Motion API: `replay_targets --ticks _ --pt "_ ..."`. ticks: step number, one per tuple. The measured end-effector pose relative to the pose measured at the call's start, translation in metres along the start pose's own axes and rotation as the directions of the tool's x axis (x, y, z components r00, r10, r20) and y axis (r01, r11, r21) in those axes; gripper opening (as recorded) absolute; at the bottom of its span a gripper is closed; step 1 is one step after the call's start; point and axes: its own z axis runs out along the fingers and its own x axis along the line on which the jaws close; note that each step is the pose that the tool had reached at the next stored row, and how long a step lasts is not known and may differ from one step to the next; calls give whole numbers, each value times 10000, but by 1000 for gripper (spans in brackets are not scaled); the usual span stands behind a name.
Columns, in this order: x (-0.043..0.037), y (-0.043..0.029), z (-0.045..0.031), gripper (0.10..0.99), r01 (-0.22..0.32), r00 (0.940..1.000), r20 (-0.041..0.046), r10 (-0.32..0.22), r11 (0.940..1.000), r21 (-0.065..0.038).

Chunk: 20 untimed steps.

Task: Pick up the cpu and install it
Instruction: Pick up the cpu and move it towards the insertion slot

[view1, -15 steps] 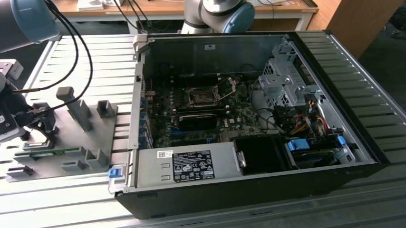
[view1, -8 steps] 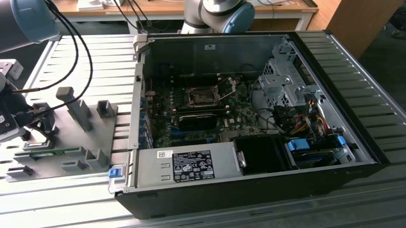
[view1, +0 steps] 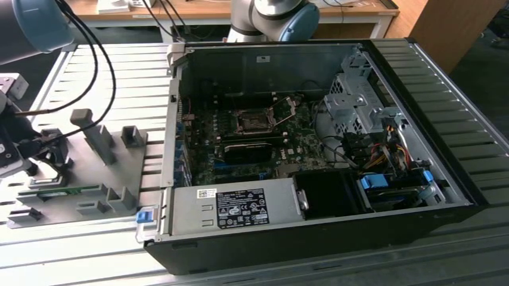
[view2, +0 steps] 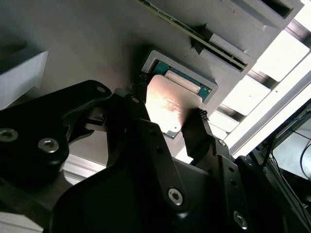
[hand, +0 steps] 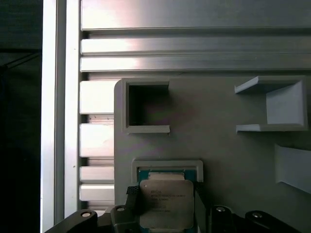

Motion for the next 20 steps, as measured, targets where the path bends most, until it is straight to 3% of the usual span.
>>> replay_targets --ticks 20 --pt "2 11 -105 541 0 10000 1 0 10000 -1"
